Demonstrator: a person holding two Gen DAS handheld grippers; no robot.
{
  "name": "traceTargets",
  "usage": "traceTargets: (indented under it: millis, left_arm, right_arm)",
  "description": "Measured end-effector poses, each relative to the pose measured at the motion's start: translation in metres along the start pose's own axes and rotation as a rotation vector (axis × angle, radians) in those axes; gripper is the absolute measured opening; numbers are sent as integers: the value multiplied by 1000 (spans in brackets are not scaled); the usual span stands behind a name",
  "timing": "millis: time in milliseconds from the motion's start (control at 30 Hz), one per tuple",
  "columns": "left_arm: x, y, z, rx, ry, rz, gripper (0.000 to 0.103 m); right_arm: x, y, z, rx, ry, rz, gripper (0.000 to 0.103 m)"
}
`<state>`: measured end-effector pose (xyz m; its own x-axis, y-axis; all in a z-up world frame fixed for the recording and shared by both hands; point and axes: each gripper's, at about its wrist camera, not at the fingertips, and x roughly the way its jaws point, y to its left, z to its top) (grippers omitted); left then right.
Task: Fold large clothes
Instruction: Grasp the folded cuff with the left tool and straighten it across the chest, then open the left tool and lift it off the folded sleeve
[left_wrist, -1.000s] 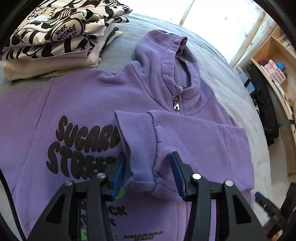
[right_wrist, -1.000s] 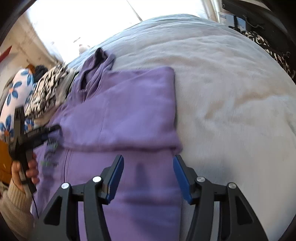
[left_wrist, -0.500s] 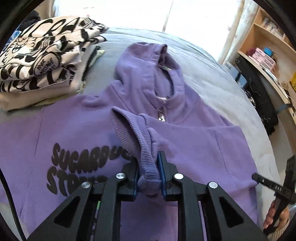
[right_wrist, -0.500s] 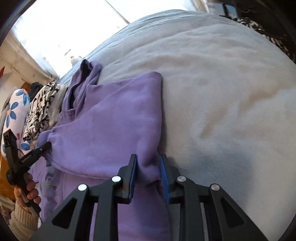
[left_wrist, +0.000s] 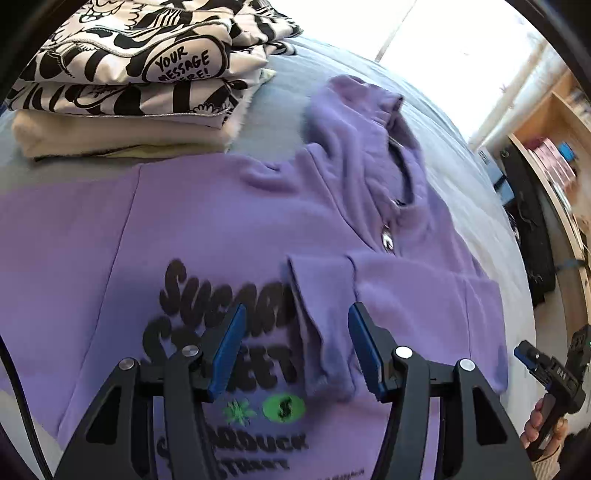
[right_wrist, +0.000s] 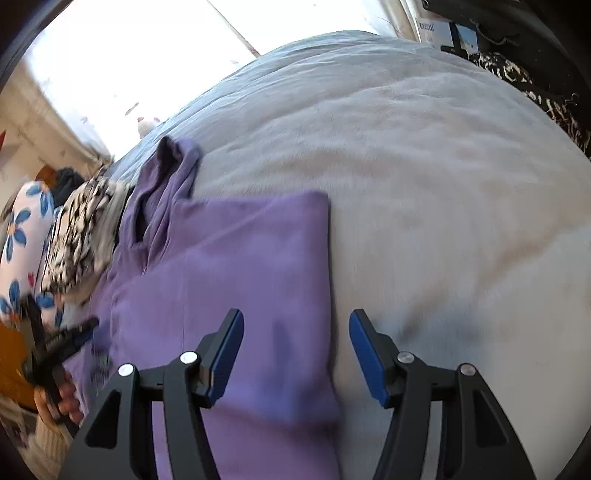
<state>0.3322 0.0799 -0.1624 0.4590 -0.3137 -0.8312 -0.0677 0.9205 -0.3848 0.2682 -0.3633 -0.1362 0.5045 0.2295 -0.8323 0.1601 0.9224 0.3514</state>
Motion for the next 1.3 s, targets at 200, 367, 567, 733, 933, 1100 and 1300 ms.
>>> traceTargets:
  millis: [200,367,567,733,933,1100,1300]
  left_arm:
    - [27,-21,3,89,33,47,25]
    - [31,-39,7,171,-47,142,11]
    - [29,-23,6,130,-28,154,15]
    - [-14,-36,-5,187,-98,174,33]
    - [-38,-81,-32,249,-96,42,47]
    - [-14,-114,-56,250,-21,20,47]
    - [24,-94,-66,238,33,106,45]
  right_arm:
    - [51,-14,44,97,57,-20,59]
    - [68,-5,48,18,59,-59,17]
    - [55,0,36,-4,38,-151,30]
    - [14,28,13,-108,-39,-177,33]
    - [17,87,-30,-228,48,-76,33]
    - [35,125,-56,-307,77,-78,33]
    - [33,93,-59,-288,67,-109,37]
